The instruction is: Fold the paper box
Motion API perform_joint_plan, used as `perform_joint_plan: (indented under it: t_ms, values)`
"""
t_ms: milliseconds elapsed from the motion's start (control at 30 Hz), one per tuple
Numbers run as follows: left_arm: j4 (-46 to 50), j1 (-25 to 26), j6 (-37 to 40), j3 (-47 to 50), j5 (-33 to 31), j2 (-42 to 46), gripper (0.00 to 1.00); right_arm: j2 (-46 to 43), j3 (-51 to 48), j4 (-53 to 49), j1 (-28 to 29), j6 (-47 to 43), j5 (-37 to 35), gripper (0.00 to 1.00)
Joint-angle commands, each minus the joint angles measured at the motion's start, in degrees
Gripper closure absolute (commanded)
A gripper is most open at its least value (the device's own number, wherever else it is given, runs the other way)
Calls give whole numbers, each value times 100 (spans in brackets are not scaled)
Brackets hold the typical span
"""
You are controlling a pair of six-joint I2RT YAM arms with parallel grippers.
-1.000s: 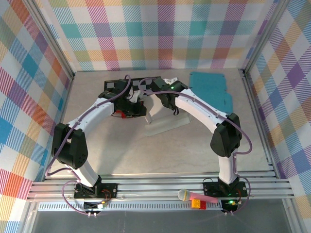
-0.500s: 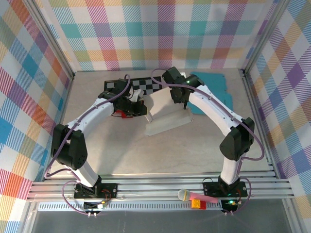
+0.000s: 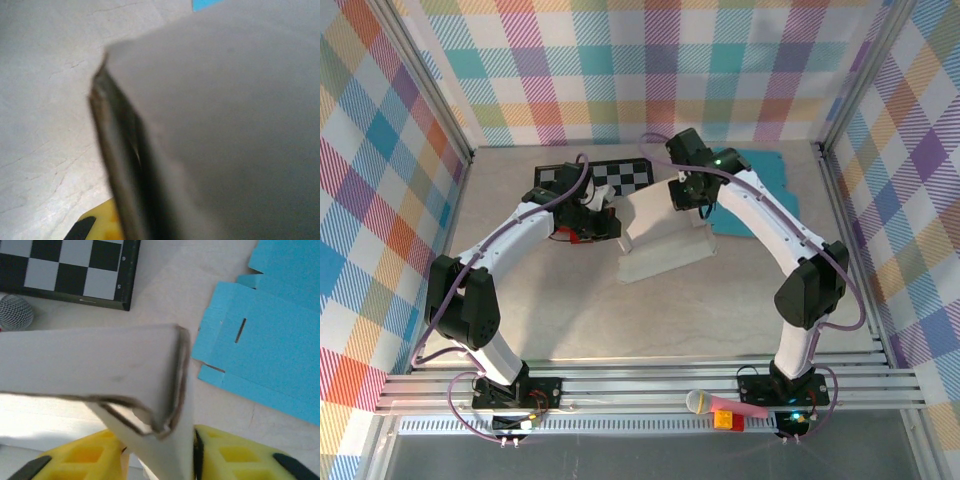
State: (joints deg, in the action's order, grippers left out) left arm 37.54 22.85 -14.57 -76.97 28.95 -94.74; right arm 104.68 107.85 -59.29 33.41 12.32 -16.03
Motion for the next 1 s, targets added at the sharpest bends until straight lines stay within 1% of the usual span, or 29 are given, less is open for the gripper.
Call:
perform_joint_plan:
  t_ms: [0,133,167,267,367,433,500,567,733,900,967]
  values:
    - [25,84,49,-135,153,127,100,-262,102,-21,-87,-107,985,65]
    - [34,84,59,-156,164,89,100,-484,-168,64,-287,-114,1341,63]
    - [33,88,59,-154,157,90,100,-517,-202,62,-353,-122,1522,61]
    - [34,88,60,-169,168,56,100,-594,-247,40,-539,-222,2307,52]
    - [68,88,68,-208,173,26,100,-677,-308,72,-717,-339,3181,45]
    - [99,88,86,-245,164,8,100,-755,-373,112,-803,-415,3483,43]
    - [103,88,92,-261,158,-1,100,-878,-522,206,-880,-490,3623,40]
    - [104,88,87,-274,164,1,100,-994,-674,314,-978,-522,3685,39]
    - [105,88,97,-284,174,-18,100,-1108,-962,374,-1144,-680,3811,46]
    - [113,88,94,-317,181,-47,100,-1162,-1196,469,-1141,-739,3695,47]
    - [122,88,97,-334,186,-49,100,-1213,-1300,535,-1144,-758,3572,50]
